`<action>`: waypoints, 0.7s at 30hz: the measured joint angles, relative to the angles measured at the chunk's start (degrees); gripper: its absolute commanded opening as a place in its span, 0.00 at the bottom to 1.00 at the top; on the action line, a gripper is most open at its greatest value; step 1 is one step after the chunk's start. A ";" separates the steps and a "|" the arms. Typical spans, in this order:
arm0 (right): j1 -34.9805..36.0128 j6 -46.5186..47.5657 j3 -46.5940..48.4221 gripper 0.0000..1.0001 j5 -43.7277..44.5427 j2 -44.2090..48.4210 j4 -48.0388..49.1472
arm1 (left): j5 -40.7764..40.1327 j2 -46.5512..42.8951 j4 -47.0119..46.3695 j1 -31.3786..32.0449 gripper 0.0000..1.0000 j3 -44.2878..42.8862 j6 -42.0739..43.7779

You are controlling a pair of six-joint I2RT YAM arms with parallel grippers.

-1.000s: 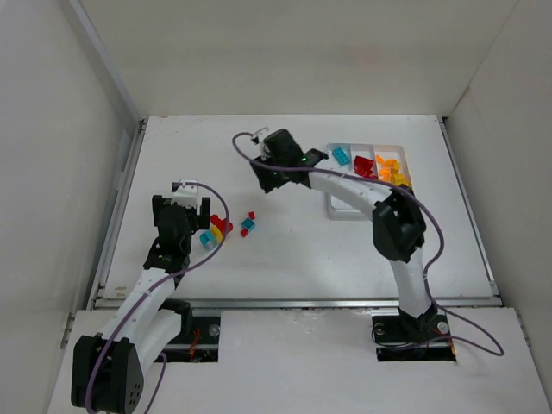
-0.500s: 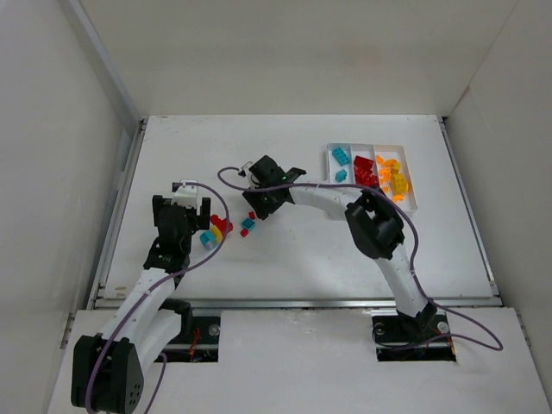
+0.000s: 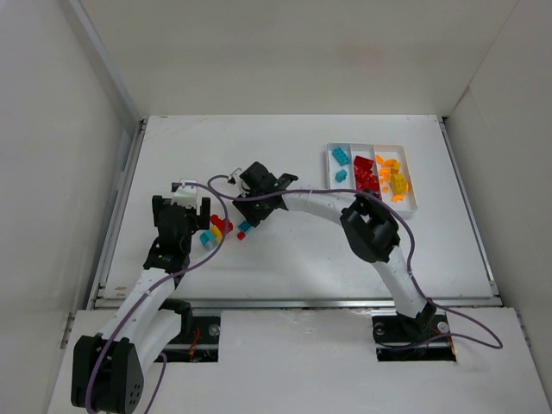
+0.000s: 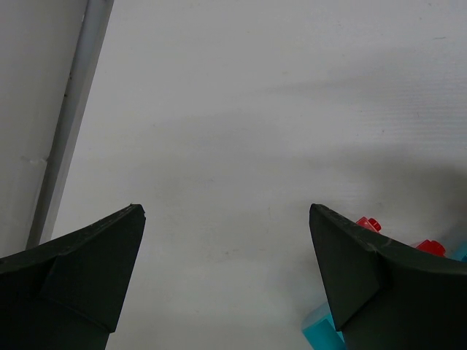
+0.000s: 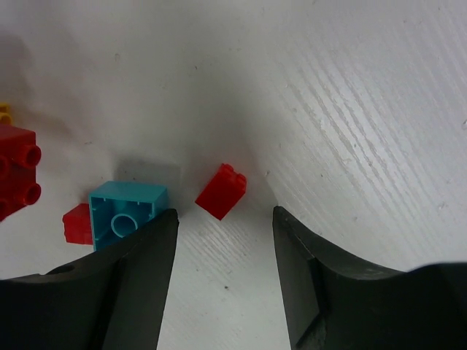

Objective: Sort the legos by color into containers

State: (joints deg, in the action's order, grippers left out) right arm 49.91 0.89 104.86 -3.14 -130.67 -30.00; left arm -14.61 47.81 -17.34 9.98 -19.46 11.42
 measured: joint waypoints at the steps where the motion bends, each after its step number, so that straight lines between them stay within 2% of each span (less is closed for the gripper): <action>1: 0.00 -0.02 0.52 0.60 -0.17 -0.31 0.04 | 0.02 0.00 0.00 0.00 0.94 0.00 0.02; 5: 0.00 -0.02 1.77 0.57 -0.74 -1.22 0.50 | 0.02 -0.02 0.00 0.00 0.94 0.00 0.02; 8: 0.00 -0.20 2.60 0.44 -1.07 -1.77 0.57 | 0.02 -0.02 0.02 0.02 0.94 0.00 0.04; 9: 0.00 -0.24 2.86 0.33 -1.16 -1.97 0.61 | 0.04 -0.02 0.02 0.02 0.94 0.00 0.04; 14: 0.00 -0.74 3.10 0.06 -1.64 -2.16 0.74 | 0.04 -0.02 0.02 0.02 0.94 0.00 0.07; 16: 0.00 -0.85 2.97 0.00 -1.70 -2.16 1.05 | 0.04 -0.02 0.00 0.02 0.94 0.00 0.07; 21: -1.31 -3.63 -2.99 0.00 -2.12 1.29 4.50 | 0.07 -0.02 0.00 0.02 0.94 0.00 0.09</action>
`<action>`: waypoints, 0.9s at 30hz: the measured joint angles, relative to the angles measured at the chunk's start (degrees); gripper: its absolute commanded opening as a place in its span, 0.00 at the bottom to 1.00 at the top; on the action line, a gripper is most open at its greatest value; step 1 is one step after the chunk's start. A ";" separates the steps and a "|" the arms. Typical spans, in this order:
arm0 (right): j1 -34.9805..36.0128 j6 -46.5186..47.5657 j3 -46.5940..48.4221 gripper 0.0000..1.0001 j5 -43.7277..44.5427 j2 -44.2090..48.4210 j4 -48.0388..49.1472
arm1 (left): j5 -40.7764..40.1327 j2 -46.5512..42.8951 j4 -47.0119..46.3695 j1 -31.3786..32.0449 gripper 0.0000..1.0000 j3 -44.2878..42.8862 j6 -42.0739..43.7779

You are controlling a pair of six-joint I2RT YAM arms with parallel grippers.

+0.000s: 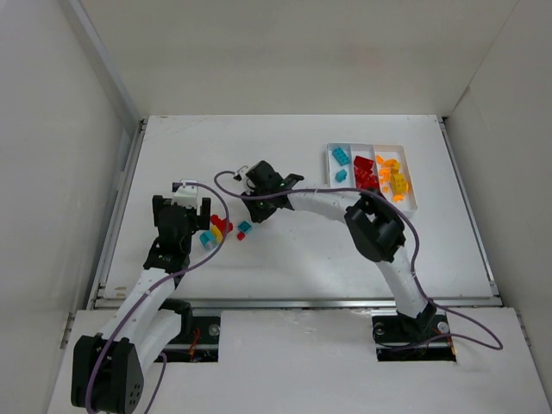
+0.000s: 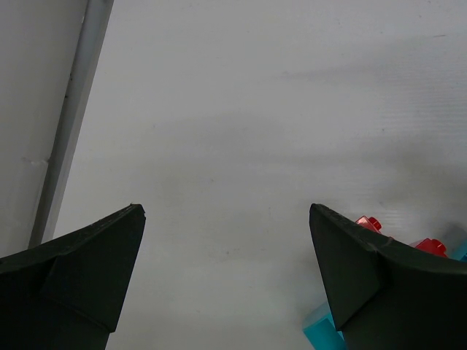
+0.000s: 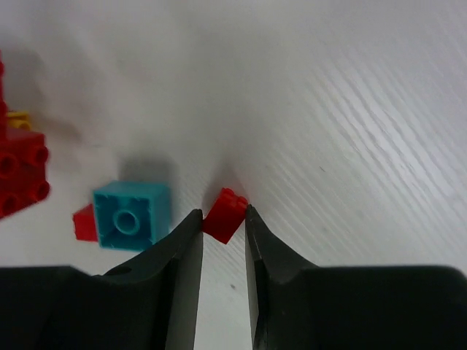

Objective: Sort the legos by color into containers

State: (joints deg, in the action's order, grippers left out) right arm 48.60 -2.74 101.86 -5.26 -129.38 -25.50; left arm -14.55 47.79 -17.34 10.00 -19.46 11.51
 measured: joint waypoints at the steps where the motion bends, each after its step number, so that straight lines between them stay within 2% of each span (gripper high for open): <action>1: -0.35 -1.22 -0.87 0.00 -0.15 0.66 0.15 | 0.00 0.00 0.00 0.00 0.94 0.00 -0.02; 6: -11.26 -9.07 -11.98 0.00 1.09 12.07 3.76 | 0.00 0.00 0.00 0.00 0.94 0.00 -0.02; 9: -20.94 -13.57 -14.99 0.00 6.75 18.51 5.03 | 0.00 -0.02 0.00 0.00 0.94 0.00 0.00; 13: -30.82 -17.16 -16.04 0.00 14.99 22.18 4.98 | -0.02 -0.20 0.00 0.00 0.94 0.00 -0.02; 21: -36.24 -21.31 -23.93 0.00 19.28 22.32 2.75 | -0.04 -0.44 -0.07 0.00 0.94 0.00 -0.02; 22: -36.35 -21.59 -24.09 0.02 19.52 22.32 2.43 | -0.04 -0.44 -0.07 0.00 0.94 0.00 0.00; 25: -36.57 -22.23 -24.06 0.24 19.91 22.27 2.45 | -0.04 -0.44 -0.07 0.00 0.94 0.00 -0.02; 26: -36.57 -22.38 -24.06 0.32 19.91 22.27 2.40 | -0.04 -0.44 -0.07 0.00 0.94 0.00 0.00; 27: -36.57 -22.47 -24.06 0.45 19.91 22.25 2.36 | -0.04 -0.44 -0.07 0.00 0.94 0.00 0.00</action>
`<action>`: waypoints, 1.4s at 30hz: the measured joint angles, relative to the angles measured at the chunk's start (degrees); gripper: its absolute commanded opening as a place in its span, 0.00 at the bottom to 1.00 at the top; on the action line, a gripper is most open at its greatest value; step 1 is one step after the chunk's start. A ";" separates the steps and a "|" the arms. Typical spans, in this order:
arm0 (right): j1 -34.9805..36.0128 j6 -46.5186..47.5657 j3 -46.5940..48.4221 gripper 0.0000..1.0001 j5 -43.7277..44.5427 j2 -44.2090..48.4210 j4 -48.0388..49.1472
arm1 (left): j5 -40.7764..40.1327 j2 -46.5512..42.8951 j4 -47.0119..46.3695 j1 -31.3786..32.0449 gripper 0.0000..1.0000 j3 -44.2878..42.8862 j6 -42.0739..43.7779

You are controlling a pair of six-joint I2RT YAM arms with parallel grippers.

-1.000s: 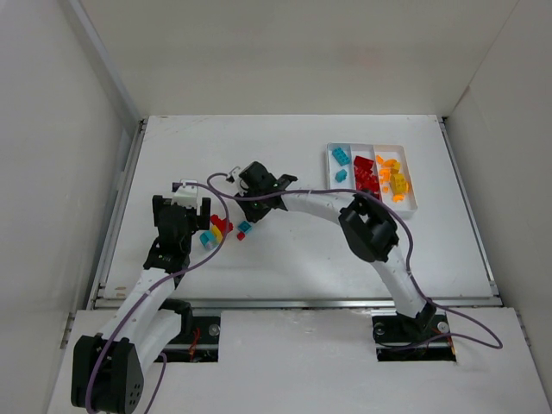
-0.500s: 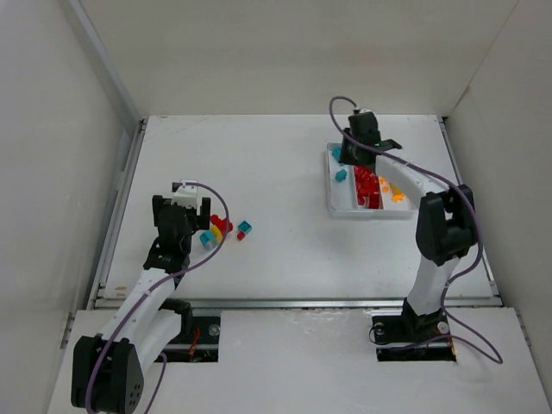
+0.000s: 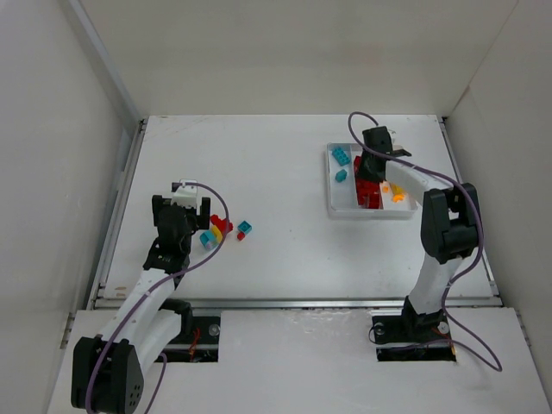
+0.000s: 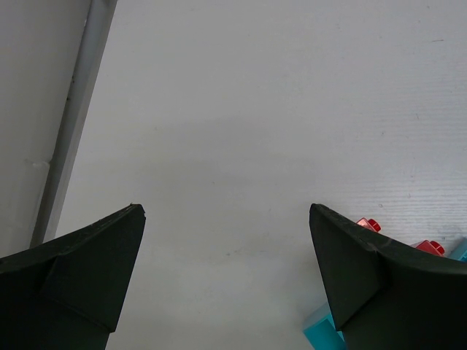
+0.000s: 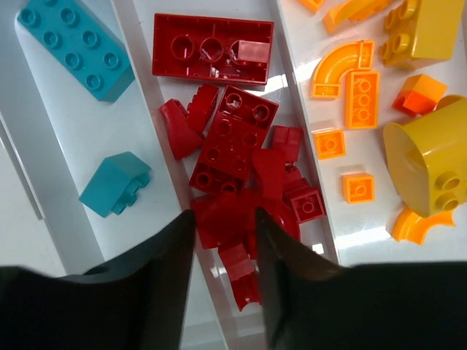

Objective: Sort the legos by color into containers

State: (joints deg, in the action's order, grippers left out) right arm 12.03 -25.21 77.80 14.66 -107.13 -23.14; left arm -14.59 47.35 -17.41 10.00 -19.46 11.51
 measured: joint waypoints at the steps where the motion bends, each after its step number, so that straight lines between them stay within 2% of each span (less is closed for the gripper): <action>1: 0.00 -0.02 0.00 0.50 0.02 0.00 0.00 | 0.00 0.00 0.00 0.00 0.94 0.00 0.00; 3: 0.00 0.07 0.09 0.59 0.09 0.00 0.00 | 0.00 0.00 0.00 0.00 0.94 0.00 0.00; 5: 0.00 0.61 0.17 0.63 0.04 0.00 -0.17 | 0.00 0.00 0.00 0.00 0.94 0.00 0.00; 12: 0.85 5.07 0.72 0.65 0.85 1.03 -0.66 | 0.00 0.04 0.00 0.00 0.94 0.00 0.02; 14: 2.80 8.11 0.66 0.70 -0.20 2.21 0.11 | 0.00 0.17 0.02 -0.13 0.94 0.00 0.09; 16: 6.58 13.55 0.33 0.70 -3.89 3.91 1.68 | 0.04 0.42 0.02 -0.28 0.94 0.00 0.15; 19: 15.04 21.16 1.29 0.71 -14.01 4.52 3.13 | 0.04 0.61 0.07 -0.37 0.94 0.00 0.22; 21: 22.21 25.29 3.80 0.73 -22.14 1.95 3.48 | 0.00 0.61 0.07 -0.37 0.94 0.00 0.22; 24: 28.92 27.65 7.85 0.78 -29.88 -3.63 3.89 | -0.39 0.61 0.07 -0.37 0.94 0.00 0.20; 27: 33.42 26.82 13.05 0.78 -34.91 -10.60 3.37 | -0.63 0.63 0.04 -0.37 0.94 0.00 0.20; 29: 35.10 25.75 15.85 0.74 -35.93 -14.08 3.04 | -0.68 0.61 0.00 -0.37 0.94 0.00 0.20; 30: 35.71 25.20 16.72 0.72 -35.89 -15.15 2.89 | -0.70 0.61 -0.04 -0.37 0.94 0.00 0.20; 31: 36.17 24.68 17.44 0.65 -35.58 -15.82 2.62 | -0.70 0.59 -0.07 -0.37 0.94 0.00 0.20; 34: 37.13 23.21 19.78 0.57 -34.10 -16.98 2.12 | -0.72 0.48 -0.24 -0.37 0.94 0.00 0.20; 38: 37.40 21.75 22.03 0.57 -30.82 -17.18 1.88 | -0.76 0.20 -0.39 -0.37 0.94 0.00 0.20; 42: 37.33 21.03 22.25 0.62 -28.94 -17.20 1.55 | -0.85 0.00 -0.44 -0.37 0.94 0.02 0.22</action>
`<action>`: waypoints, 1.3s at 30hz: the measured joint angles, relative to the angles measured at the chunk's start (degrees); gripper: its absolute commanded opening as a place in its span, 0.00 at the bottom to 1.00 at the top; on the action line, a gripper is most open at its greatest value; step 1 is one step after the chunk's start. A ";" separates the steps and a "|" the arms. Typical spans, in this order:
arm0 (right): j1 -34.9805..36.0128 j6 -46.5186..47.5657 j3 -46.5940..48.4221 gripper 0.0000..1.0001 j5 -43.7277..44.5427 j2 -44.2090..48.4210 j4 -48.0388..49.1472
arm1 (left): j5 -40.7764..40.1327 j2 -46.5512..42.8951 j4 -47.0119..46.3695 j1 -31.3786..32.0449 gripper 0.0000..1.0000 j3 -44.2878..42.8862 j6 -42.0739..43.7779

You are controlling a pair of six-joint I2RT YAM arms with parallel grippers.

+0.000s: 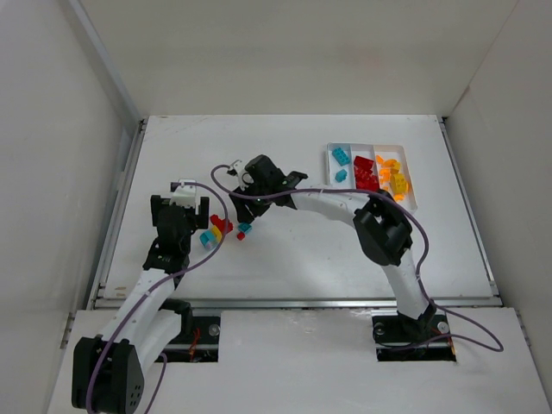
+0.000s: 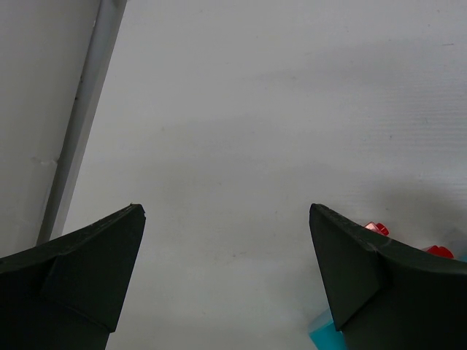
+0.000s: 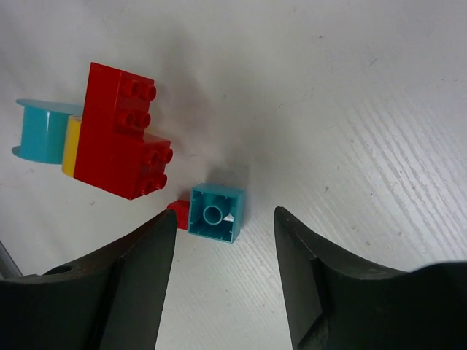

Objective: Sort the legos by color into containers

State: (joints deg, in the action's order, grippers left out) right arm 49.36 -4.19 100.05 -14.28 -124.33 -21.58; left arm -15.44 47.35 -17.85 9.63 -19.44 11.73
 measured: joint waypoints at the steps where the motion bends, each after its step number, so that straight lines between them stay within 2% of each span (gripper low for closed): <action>1: -0.04 -0.20 0.00 0.62 0.28 -0.02 -0.26 | 0.00 0.00 -0.02 0.00 0.94 0.00 0.00; 17: 0.44 -0.66 1.03 0.67 0.76 -4.92 -0.55 | -0.02 -0.66 -0.37 0.00 0.94 0.22 0.02; 19: 0.63 -0.68 1.05 0.61 0.81 -5.07 -0.72 | -0.04 -0.66 -0.37 -0.02 0.94 0.22 0.00; 20: 0.72 -0.70 1.05 0.50 0.81 -5.16 -0.74 | -0.07 -0.66 -0.37 -0.02 0.94 0.22 0.00; 24: 0.92 -1.03 1.05 0.23 0.74 -5.46 -0.74 | -0.20 -0.66 -0.37 -0.02 0.94 0.22 -0.02; 29: 0.96 -1.14 1.14 0.02 0.55 -5.46 -0.61 | -0.24 -1.05 -0.37 -0.02 0.94 0.22 0.00; 35: 0.26 -2.62 -2.10 0.00 1.90 -3.54 1.22 | -0.22 -1.14 -0.39 0.00 0.94 0.22 0.02; 39: -3.80 -7.02 -12.74 0.00 5.07 4.46 3.08 | -0.22 -1.16 -0.39 -0.02 0.94 0.22 0.02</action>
State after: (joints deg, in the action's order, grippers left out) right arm 45.56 -11.20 87.31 -9.21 -119.87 -18.50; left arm -15.66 46.19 -18.24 9.61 -19.22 11.75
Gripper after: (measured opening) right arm 0.324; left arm 0.939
